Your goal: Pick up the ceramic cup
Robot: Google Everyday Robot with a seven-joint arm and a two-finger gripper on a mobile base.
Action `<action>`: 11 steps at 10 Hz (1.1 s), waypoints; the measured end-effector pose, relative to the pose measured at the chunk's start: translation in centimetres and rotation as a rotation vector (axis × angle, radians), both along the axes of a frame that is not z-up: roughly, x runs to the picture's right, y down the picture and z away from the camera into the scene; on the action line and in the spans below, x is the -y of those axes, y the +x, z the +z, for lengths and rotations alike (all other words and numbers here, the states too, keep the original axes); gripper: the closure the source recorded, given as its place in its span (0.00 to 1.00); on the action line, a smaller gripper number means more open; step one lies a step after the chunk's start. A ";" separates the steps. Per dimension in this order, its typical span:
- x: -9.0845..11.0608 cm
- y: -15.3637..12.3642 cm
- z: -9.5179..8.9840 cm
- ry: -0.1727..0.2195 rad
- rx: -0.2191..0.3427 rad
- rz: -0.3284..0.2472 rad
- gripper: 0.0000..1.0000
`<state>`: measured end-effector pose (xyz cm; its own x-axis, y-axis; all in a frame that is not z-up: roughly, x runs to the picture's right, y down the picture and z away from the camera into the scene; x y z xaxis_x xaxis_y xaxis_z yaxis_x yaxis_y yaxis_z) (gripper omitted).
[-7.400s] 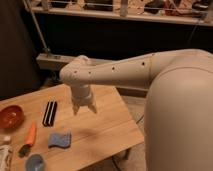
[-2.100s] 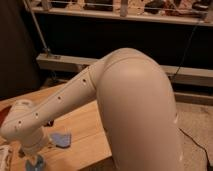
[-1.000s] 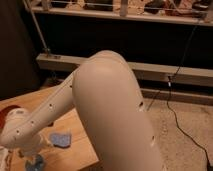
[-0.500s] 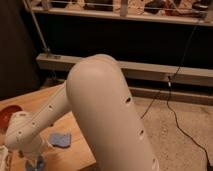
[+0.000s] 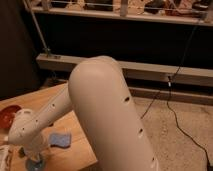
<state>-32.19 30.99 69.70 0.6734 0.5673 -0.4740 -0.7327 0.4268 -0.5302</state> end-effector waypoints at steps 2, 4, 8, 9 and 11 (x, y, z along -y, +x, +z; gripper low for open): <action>0.4 0.0 -0.1 -0.002 0.001 0.011 0.91; 0.5 0.3 -0.1 -0.001 -0.009 0.004 1.00; 2.1 0.4 -0.9 -0.018 -0.047 0.003 1.00; 2.9 0.3 -1.1 -0.017 -0.049 0.010 1.00; 5.5 0.1 -1.5 0.001 -0.045 0.046 1.00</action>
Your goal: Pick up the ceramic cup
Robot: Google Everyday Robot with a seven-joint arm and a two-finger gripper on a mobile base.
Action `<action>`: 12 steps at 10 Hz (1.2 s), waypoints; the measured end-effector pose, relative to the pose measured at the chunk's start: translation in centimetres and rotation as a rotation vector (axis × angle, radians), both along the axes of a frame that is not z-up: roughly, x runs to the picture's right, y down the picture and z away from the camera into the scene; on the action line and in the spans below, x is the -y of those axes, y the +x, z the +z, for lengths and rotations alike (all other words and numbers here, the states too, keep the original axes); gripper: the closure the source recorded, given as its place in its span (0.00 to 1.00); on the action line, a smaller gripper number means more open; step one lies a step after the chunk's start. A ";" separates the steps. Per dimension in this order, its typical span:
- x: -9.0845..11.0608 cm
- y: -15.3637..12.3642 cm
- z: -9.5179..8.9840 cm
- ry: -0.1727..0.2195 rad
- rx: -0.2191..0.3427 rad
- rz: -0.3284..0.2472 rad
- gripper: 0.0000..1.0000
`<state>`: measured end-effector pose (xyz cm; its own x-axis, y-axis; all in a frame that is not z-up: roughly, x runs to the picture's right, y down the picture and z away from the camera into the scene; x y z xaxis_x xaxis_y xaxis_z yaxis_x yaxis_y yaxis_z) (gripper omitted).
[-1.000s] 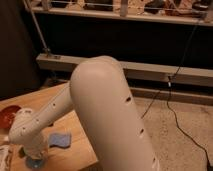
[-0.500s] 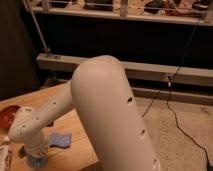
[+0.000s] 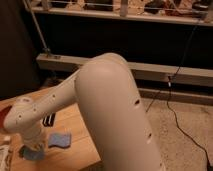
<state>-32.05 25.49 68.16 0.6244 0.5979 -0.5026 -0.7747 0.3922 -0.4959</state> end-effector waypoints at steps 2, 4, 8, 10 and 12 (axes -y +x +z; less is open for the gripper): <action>3.7 0.4 -0.1 0.039 0.000 0.058 1.00; 7.1 1.2 0.0 0.079 -0.005 0.121 1.00; 10.4 3.5 0.6 0.130 -0.069 0.189 1.00; 11.0 4.2 0.8 0.133 -0.095 0.213 1.00; 11.1 4.0 0.6 0.126 -0.091 0.228 1.00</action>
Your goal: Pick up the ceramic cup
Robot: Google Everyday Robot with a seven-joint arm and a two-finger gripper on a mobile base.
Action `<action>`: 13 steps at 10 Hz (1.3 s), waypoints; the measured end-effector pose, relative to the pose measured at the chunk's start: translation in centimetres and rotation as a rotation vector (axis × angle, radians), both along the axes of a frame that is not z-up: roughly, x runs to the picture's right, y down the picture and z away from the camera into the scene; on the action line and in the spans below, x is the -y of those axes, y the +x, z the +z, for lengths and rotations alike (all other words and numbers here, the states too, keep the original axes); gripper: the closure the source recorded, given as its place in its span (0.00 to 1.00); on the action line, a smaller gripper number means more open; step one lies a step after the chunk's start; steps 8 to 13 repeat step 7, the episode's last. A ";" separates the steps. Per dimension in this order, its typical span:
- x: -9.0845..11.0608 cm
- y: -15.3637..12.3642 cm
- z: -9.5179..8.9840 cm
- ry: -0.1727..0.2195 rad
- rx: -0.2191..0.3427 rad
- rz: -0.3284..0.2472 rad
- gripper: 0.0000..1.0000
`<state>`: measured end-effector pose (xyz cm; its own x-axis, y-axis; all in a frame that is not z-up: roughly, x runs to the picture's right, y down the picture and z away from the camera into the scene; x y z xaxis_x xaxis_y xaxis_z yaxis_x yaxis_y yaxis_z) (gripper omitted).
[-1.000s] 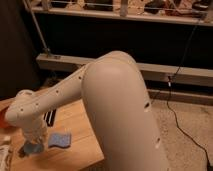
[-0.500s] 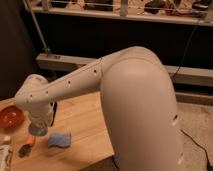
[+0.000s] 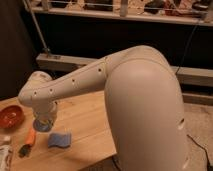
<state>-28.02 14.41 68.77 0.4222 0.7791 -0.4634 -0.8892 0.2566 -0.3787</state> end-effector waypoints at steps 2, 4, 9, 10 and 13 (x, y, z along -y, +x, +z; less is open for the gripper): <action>-0.3 -0.2 -0.2 -0.016 0.017 -0.007 1.00; -0.5 -0.2 -0.2 -0.028 0.025 -0.007 1.00; -0.5 -0.2 -0.2 -0.028 0.025 -0.007 1.00; -0.5 -0.2 -0.2 -0.028 0.025 -0.007 1.00; -0.5 -0.2 -0.2 -0.028 0.025 -0.007 1.00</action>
